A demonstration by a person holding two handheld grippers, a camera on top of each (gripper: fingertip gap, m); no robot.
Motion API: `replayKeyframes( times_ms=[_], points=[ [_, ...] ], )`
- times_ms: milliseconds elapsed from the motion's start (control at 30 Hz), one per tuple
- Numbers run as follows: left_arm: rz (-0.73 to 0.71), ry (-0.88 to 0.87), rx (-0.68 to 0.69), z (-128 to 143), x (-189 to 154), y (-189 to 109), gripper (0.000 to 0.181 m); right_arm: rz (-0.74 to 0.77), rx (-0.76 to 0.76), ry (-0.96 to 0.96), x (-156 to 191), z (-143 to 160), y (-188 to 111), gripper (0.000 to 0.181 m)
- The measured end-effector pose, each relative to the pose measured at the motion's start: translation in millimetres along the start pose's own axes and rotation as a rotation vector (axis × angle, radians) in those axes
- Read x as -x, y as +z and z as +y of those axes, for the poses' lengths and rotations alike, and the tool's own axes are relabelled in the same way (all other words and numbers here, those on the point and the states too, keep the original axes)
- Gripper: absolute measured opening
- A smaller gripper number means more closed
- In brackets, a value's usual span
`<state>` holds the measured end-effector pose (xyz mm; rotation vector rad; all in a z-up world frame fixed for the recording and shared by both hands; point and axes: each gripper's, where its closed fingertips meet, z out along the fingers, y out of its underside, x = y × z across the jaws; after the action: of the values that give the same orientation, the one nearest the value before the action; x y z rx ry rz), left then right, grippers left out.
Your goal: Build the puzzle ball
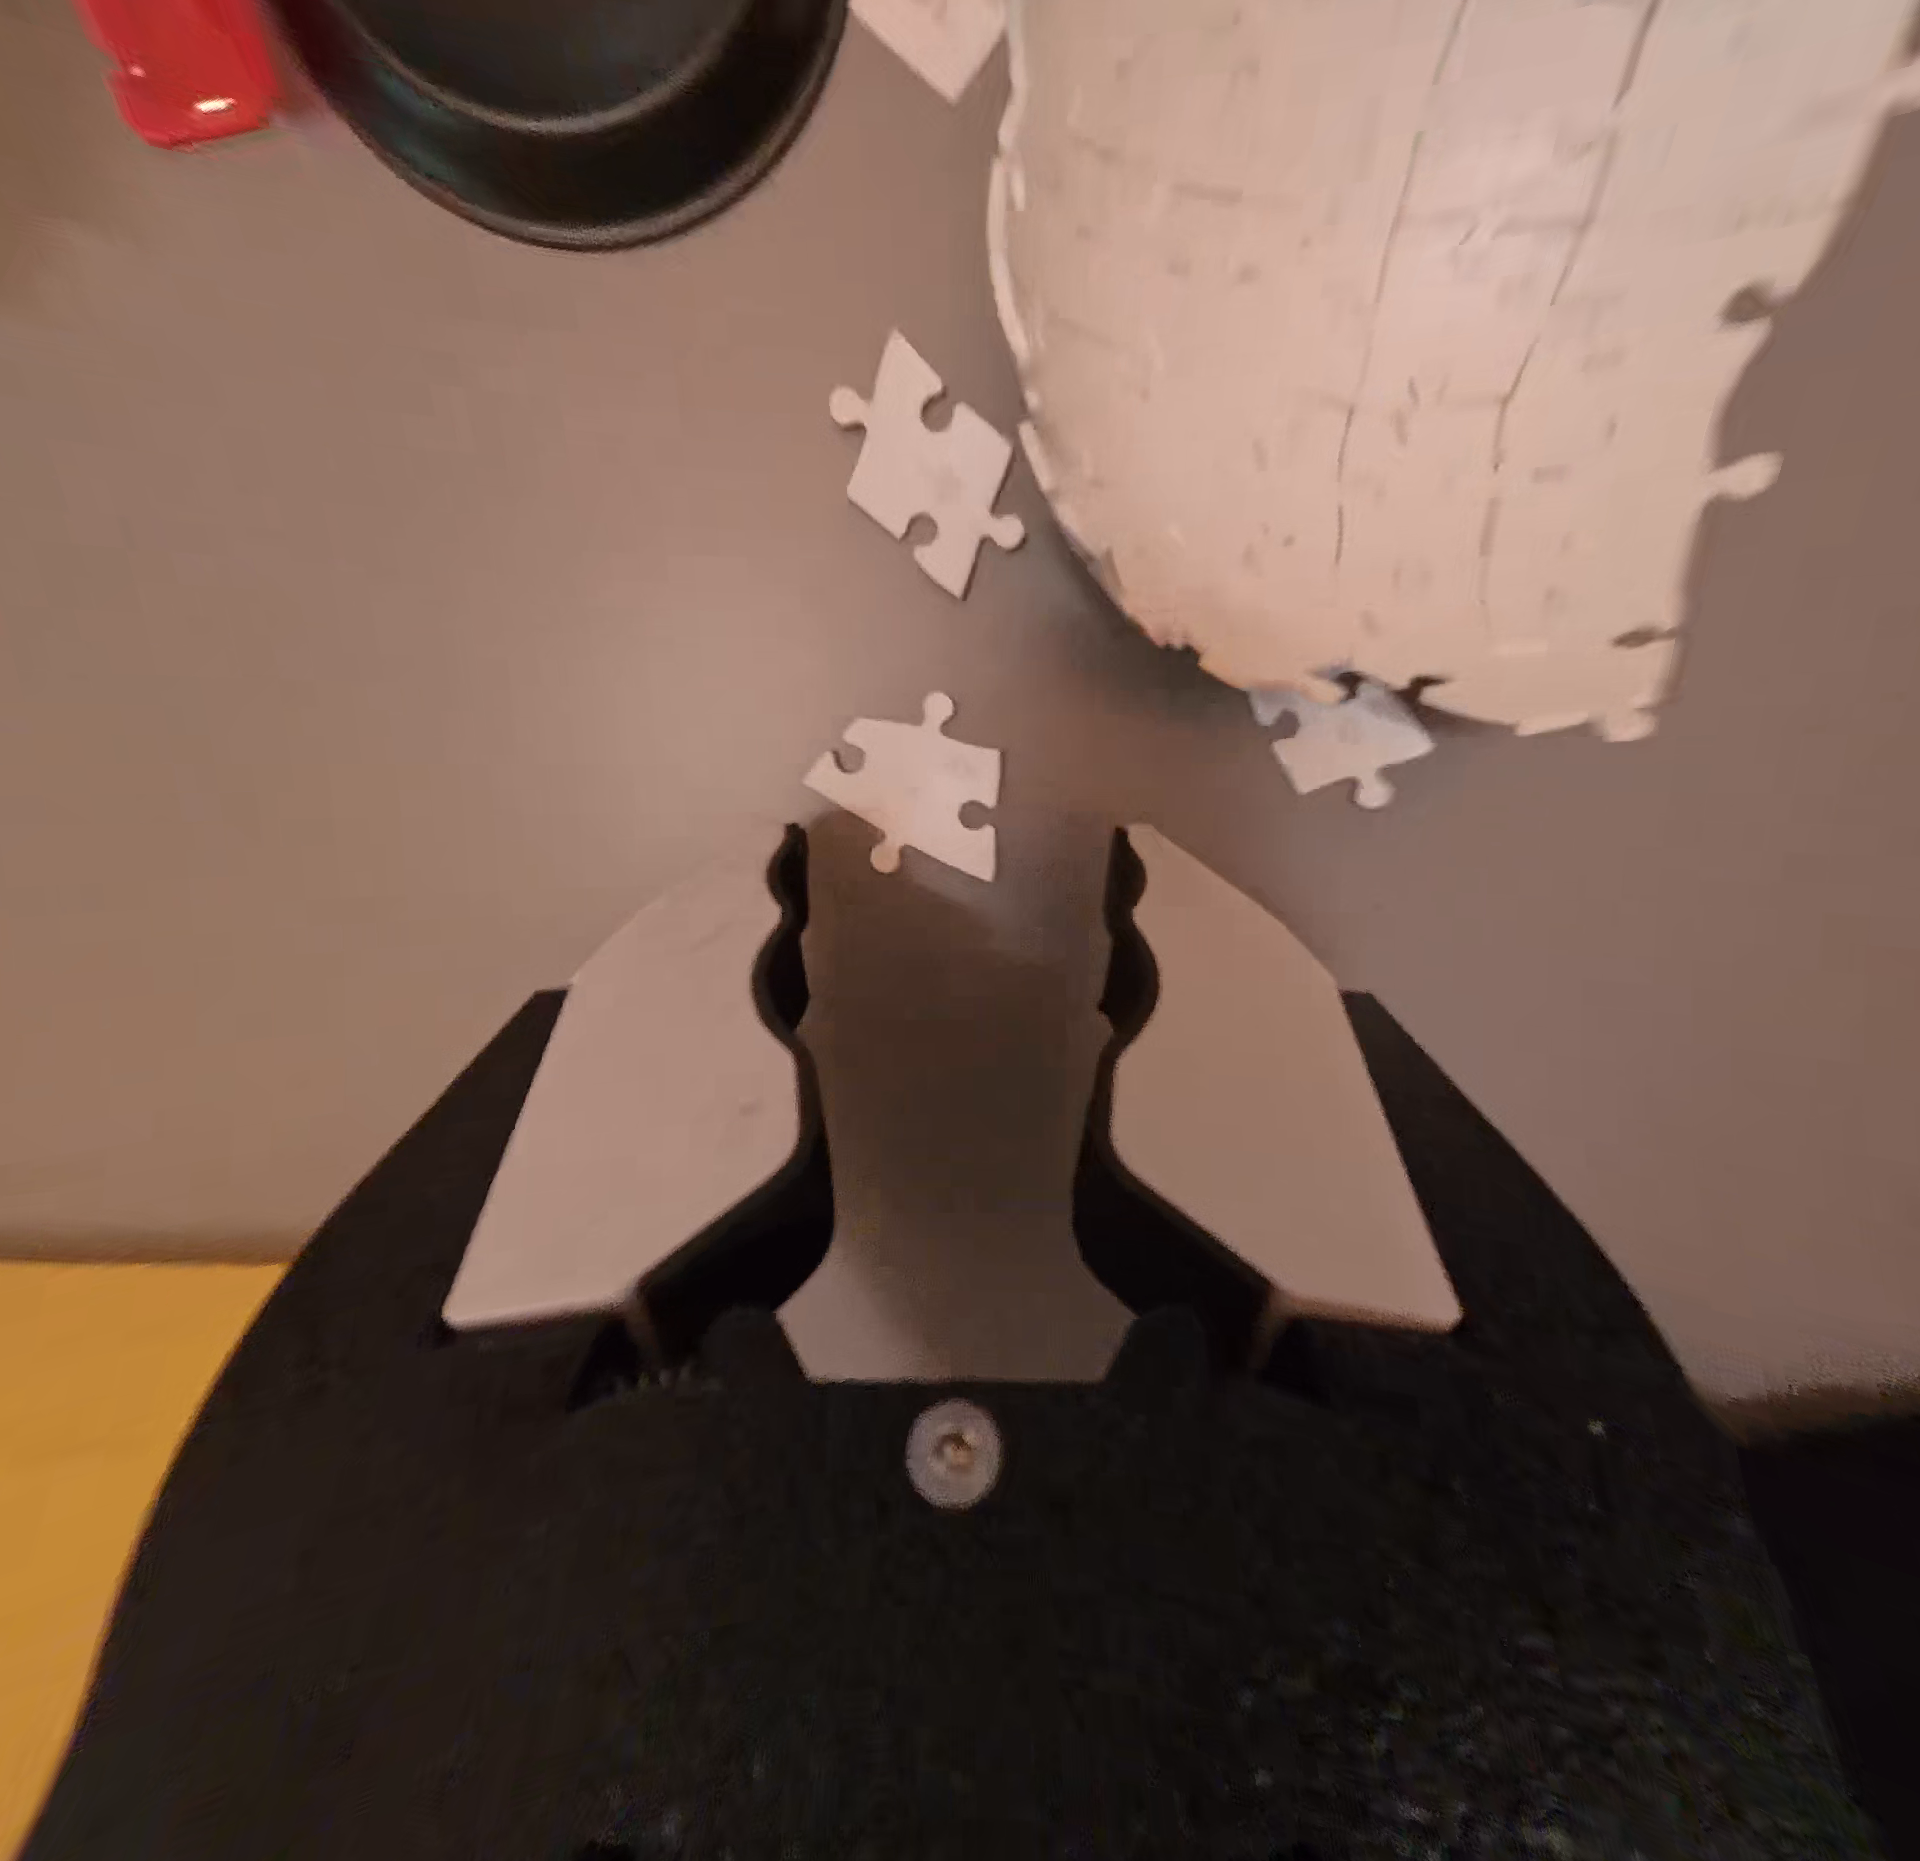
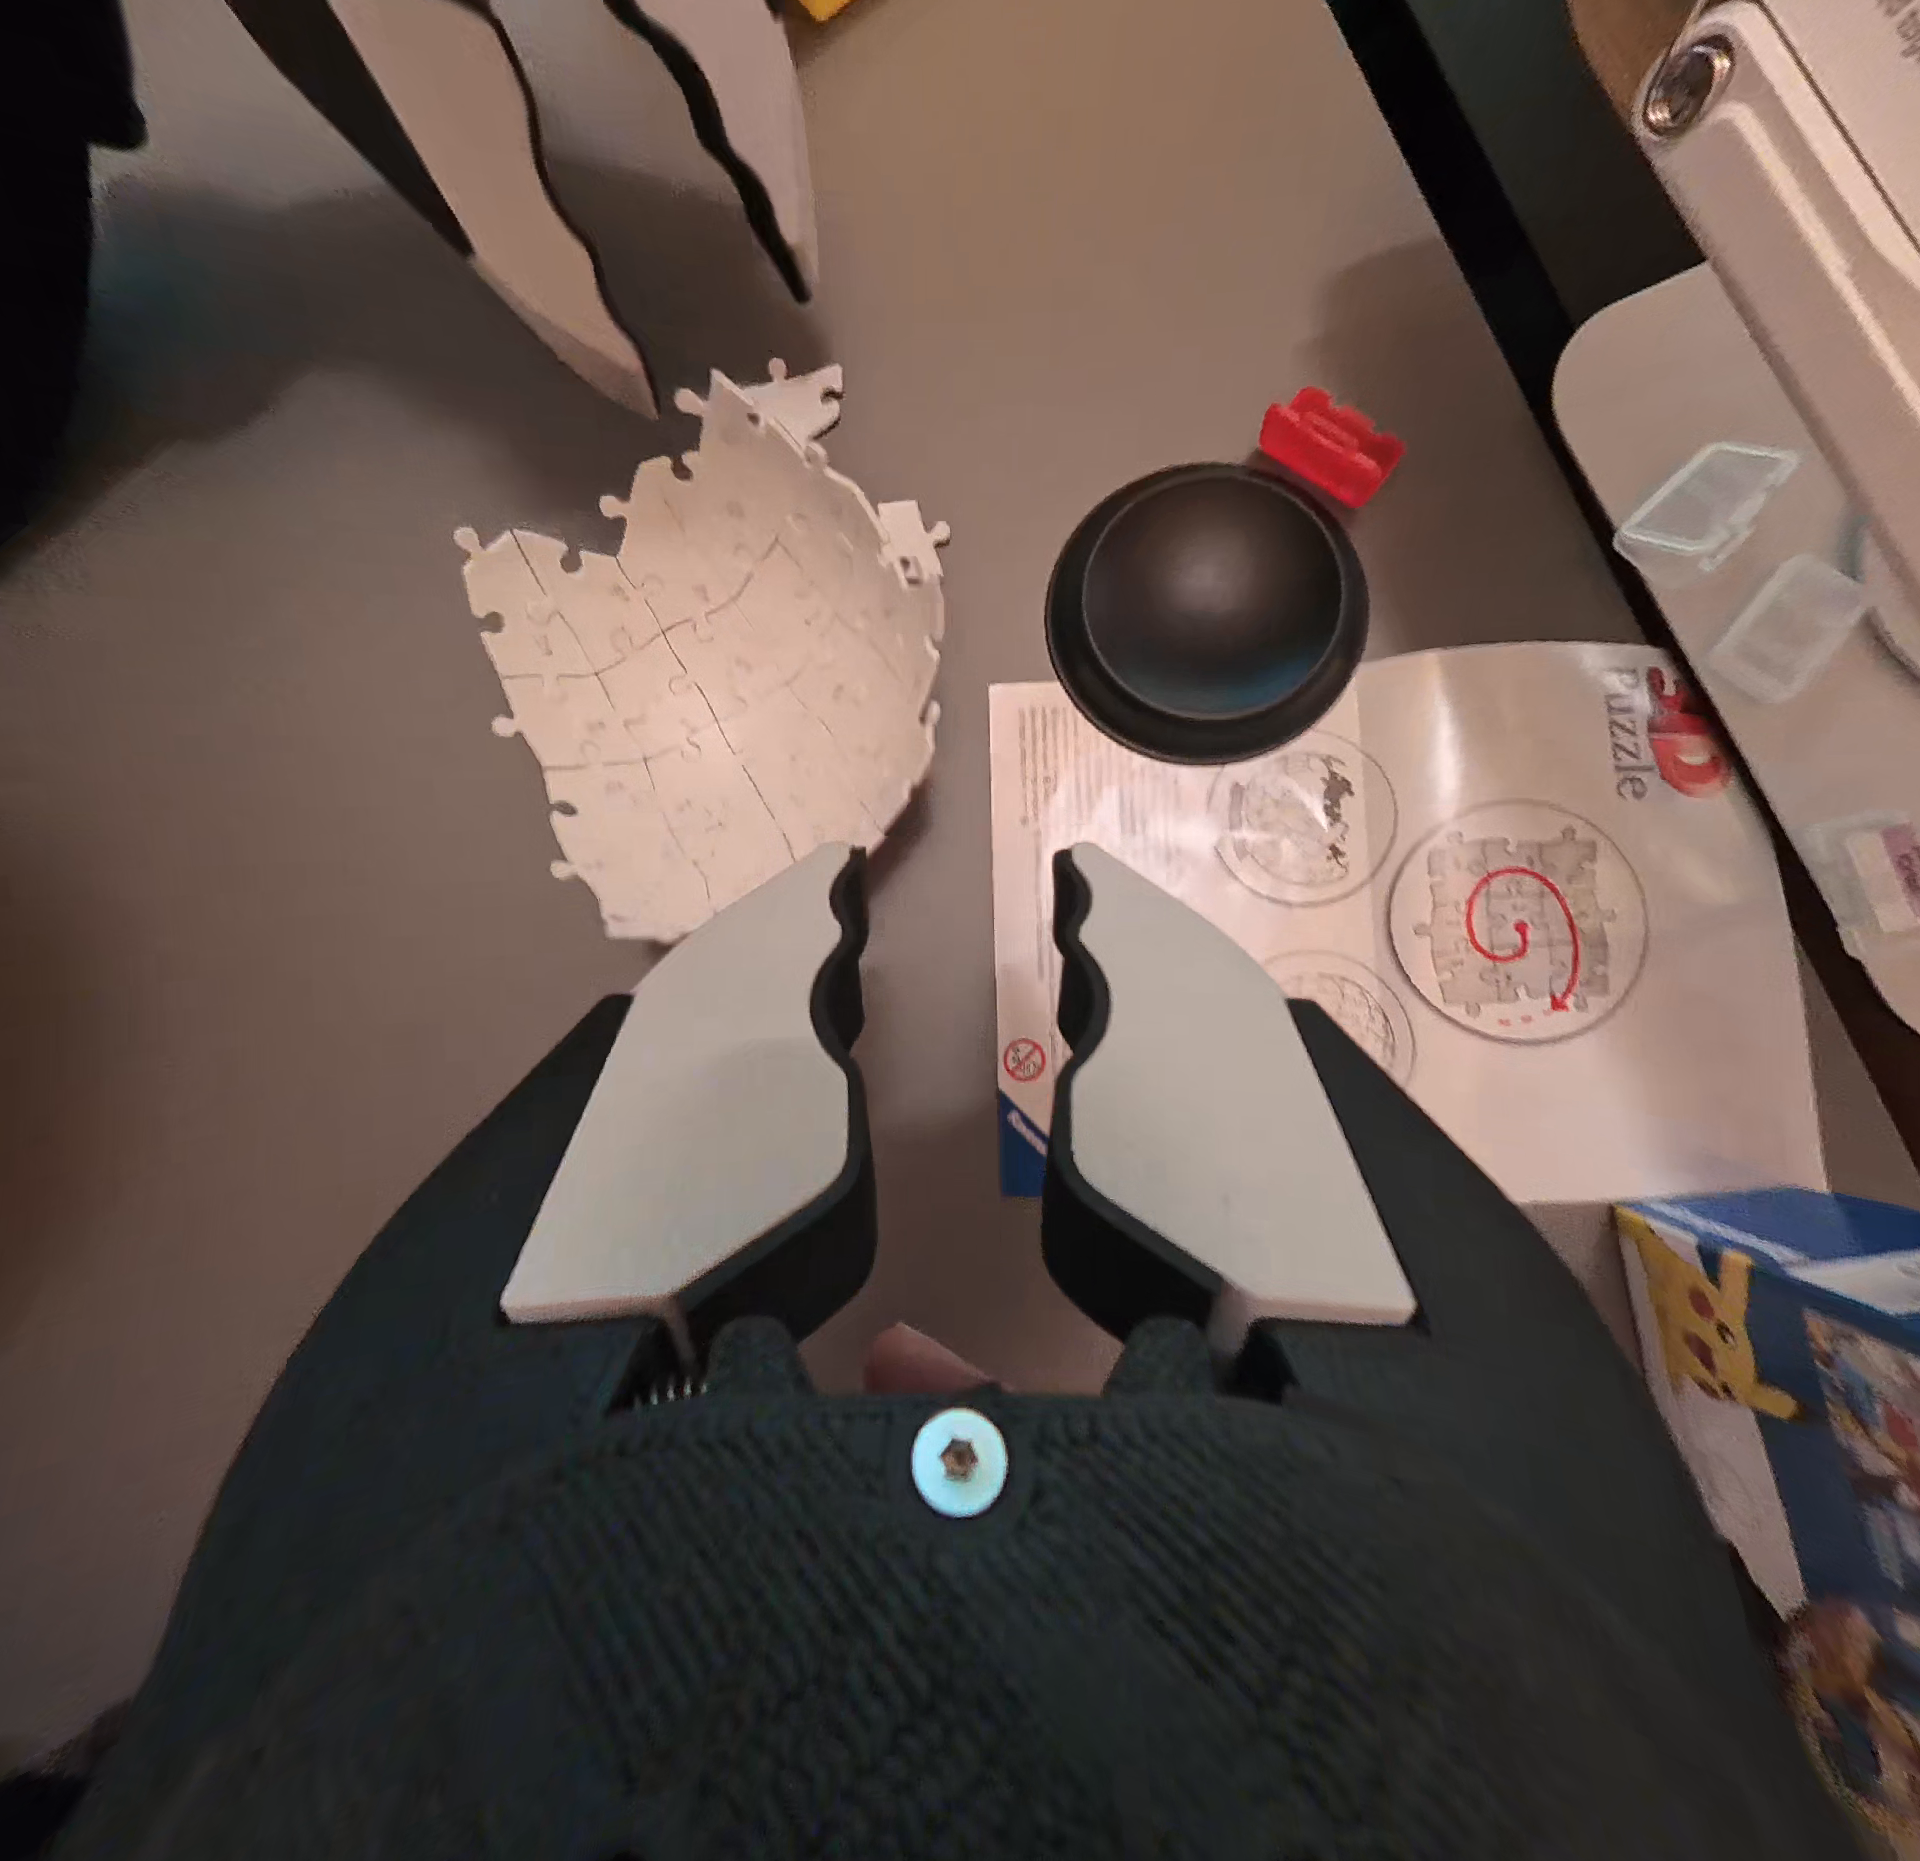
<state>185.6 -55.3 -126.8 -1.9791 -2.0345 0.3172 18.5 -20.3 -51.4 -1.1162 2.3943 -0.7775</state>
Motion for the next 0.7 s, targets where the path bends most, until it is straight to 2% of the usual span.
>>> replayKeyframes(
  times_ms=[167,233,267,300,567,700],
  points=[
    [-0.026,0.047,-0.015,-2.6,6.3,19.0,0.049,0.008,0.008,0.018,4.8,9.4,-8.0,0.034],
    [-0.041,0.012,-0.028,-4.5,10.5,19.3,0.040,0.002,0.014,0.018,8.6,15.7,-6.3,0.034],
    [-0.045,0.000,-0.031,-4.4,10.9,19.1,0.028,0.001,0.017,0.019,10.0,19.2,-5.3,0.034],
    [-0.047,-0.005,-0.033,-4.0,10.5,18.9,0.024,-0.001,0.017,0.024,11.1,22.4,-4.3,0.034],
    [-0.075,-0.064,-0.091,6.4,6.5,14.9,0.023,-0.007,-0.031,0.062,15.2,29.6,-2.2,0.034],
    [-0.157,-0.102,-0.121,15.1,7.6,-2.6,0.023,0.004,-0.063,0.048,18.4,20.9,-6.4,0.034]
  ],
)
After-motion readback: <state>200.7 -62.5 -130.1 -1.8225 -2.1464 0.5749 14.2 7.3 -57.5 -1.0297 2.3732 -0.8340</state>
